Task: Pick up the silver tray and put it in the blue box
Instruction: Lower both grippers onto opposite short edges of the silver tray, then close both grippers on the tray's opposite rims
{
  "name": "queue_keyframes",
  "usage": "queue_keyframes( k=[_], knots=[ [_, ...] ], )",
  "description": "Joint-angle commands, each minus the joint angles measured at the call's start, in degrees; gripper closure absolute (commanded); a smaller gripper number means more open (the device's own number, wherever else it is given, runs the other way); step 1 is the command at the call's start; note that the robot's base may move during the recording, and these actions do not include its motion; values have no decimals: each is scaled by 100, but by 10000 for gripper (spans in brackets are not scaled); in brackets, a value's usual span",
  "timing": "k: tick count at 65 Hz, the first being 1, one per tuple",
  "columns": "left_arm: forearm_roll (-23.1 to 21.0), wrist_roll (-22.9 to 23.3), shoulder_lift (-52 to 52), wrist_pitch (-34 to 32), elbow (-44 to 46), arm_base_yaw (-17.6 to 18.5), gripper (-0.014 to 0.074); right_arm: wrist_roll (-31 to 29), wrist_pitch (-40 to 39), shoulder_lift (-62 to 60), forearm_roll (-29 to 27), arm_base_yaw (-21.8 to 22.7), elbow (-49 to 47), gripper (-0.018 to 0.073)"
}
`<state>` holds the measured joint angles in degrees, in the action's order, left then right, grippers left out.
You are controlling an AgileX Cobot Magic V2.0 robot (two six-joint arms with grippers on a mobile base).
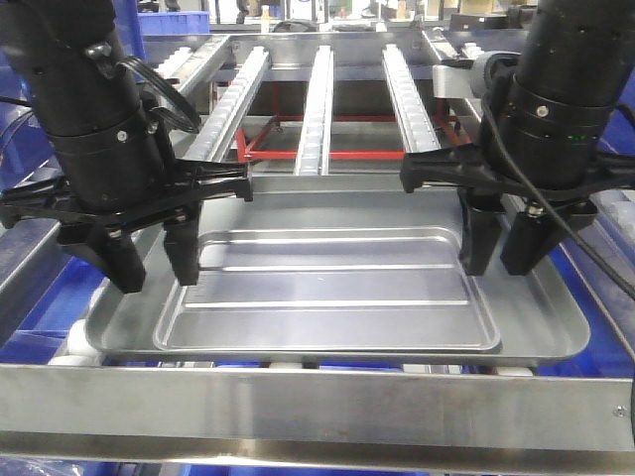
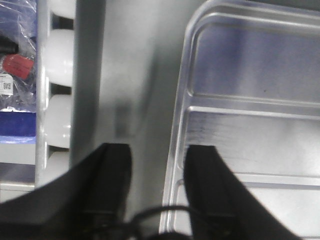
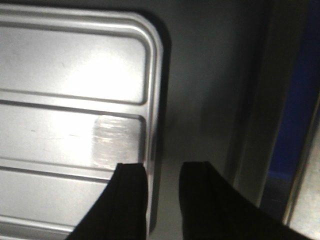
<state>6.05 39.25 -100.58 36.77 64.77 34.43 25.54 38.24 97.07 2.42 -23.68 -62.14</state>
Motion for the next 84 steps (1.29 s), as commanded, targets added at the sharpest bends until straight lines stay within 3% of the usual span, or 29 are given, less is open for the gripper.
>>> queue_keyframes(
  k=[1,18,29,84],
  knots=[
    [10,55,232,-239,182,41,363,-59,-253,-228,3,2,-180,248],
    [-2,45,135,-298,182,41,367,-59,-279,-223,-3,2,-180,242],
    [9,33,135,-318,182,41,367,-59,-293,-223,-3,2,-180,161],
    [116,-5,-88,-123,182,41,367,-59,-458,164,3,3,-174,164]
  ],
)
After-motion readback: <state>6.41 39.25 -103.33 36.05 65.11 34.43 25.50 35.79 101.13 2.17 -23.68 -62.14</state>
